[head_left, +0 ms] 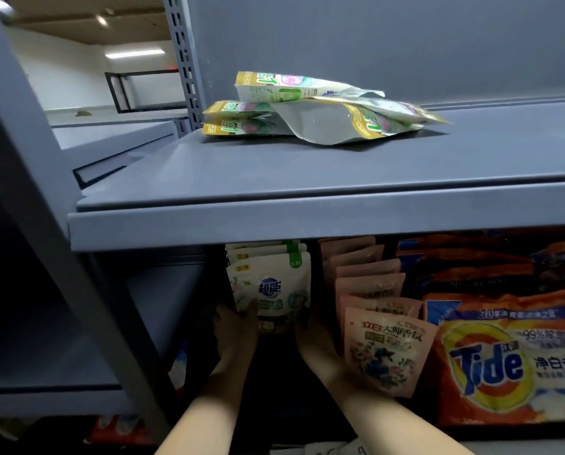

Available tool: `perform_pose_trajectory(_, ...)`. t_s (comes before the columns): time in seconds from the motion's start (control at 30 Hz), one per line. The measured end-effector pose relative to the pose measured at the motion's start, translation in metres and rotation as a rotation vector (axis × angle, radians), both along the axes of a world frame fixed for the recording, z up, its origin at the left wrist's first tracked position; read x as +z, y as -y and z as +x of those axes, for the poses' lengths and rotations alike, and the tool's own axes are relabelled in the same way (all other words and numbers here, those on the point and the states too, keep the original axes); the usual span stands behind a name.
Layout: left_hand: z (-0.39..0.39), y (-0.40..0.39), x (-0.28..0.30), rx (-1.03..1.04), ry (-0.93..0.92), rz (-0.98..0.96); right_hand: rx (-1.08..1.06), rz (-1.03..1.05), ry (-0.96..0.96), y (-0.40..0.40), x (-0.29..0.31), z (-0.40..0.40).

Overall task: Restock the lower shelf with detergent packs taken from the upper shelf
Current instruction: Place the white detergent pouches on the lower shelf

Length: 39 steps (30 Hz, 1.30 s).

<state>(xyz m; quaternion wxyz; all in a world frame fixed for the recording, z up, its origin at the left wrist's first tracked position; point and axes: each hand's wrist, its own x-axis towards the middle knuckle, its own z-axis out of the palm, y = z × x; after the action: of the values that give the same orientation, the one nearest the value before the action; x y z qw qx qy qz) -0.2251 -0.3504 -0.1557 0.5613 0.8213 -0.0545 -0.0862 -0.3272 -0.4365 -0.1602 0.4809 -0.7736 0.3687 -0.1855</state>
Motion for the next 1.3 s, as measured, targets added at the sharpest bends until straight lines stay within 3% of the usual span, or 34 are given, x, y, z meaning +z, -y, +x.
perform_pose_trajectory(0.1, -0.017, -0.008, 0.008, 0.023, -0.058, 0.075, 0.048, 0.007, 0.036, -0.011, 0.004, -0.019)
perform_pose_trajectory(0.2, -0.042, -0.02, 0.018, -0.037, 0.016, 0.137, 0.112, -0.1, -0.04, -0.025, 0.008, -0.037)
perform_pose_trajectory(0.33, -0.079, -0.038, 0.046, -0.089, 0.131, 0.266, 0.17, -0.062, -0.055, -0.039, 0.033, -0.064)
perform_pose_trajectory(0.43, -0.12, -0.051, 0.074, -0.022, 0.277, 0.377, 0.261, -0.176, -0.21, -0.04, 0.06, -0.092)
perform_pose_trajectory(0.53, -0.167, -0.062, 0.108, 0.039, 0.316, 0.396, 0.326, -0.327, -0.24, -0.044, 0.096, -0.127)
perform_pose_trajectory(0.7, -0.218, -0.076, 0.171, 0.141, 0.79, 0.056, 0.169, -0.628, 0.002, -0.052, 0.16, -0.175)
perform_pose_trajectory(0.83, -0.234, -0.079, 0.231, 0.139, 1.008, -0.149, 0.109, -0.728, 0.265, -0.052, 0.211, -0.2)
perform_pose_trajectory(1.03, -0.207, -0.054, 0.31, 0.125, 1.009, -0.192, -0.036, -0.777, 0.408, -0.021, 0.29, -0.202)
perform_pose_trajectory(1.23, -0.14, -0.011, 0.353, -0.013, 0.911, 0.2, -0.101, -0.691, 0.085, 0.045, 0.336, -0.171)
perform_pose_trajectory(1.3, -0.12, 0.005, 0.359, -0.073, 0.816, 0.237, -0.131, -0.586, 0.027, 0.065, 0.342, -0.16)
